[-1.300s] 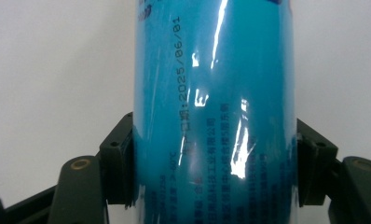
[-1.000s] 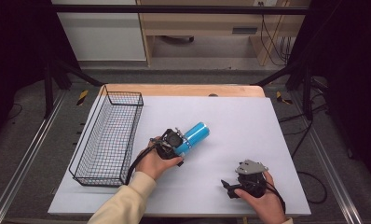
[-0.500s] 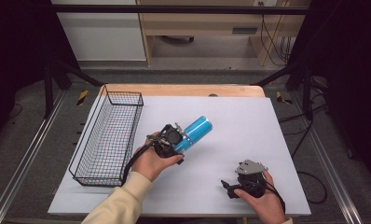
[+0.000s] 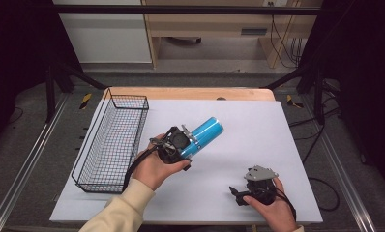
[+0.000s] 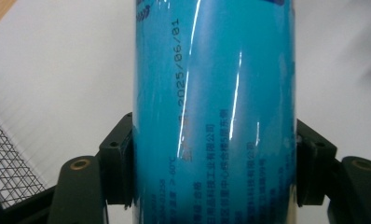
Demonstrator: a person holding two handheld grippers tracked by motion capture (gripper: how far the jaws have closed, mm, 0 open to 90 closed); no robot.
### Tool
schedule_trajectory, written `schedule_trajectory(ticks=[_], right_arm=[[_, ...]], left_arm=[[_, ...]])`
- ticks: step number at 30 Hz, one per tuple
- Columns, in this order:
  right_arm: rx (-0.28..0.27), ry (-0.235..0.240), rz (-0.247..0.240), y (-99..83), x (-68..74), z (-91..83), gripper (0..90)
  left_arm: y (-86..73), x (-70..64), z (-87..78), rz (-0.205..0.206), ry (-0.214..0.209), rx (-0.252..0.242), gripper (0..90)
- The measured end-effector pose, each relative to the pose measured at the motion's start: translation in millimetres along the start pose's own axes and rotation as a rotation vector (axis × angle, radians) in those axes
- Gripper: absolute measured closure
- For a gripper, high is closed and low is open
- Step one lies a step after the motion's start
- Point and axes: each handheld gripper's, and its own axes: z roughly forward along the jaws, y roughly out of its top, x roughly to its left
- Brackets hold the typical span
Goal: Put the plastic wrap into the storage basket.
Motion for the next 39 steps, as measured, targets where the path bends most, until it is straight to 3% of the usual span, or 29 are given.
schedule_trajectory(ticks=[17,30,37,39], right_arm=[[-0.009,0.002,-0.002,-0.1,-1.0,-0.7,7.9],[-0.014,-0.005,0.013,0.1,-1.8,-2.1,7.1],[-0.009,-0.005,0.045,-0.2,-3.9,-3.8,5.0],[-0.013,-0.012,0.029,-0.5,-4.3,-2.9,5.1]], left_arm=[[-6.7,13.2,-35.1,-0.03,0.018,-0.016,31.8],[-26.7,34.2,-62.5,-0.08,0.063,-0.02,31.8],[-38.4,43.4,-70.8,-0.106,0.082,-0.015,31.8],[-43.4,47.7,-74.1,-0.119,0.089,-0.02,31.8]])
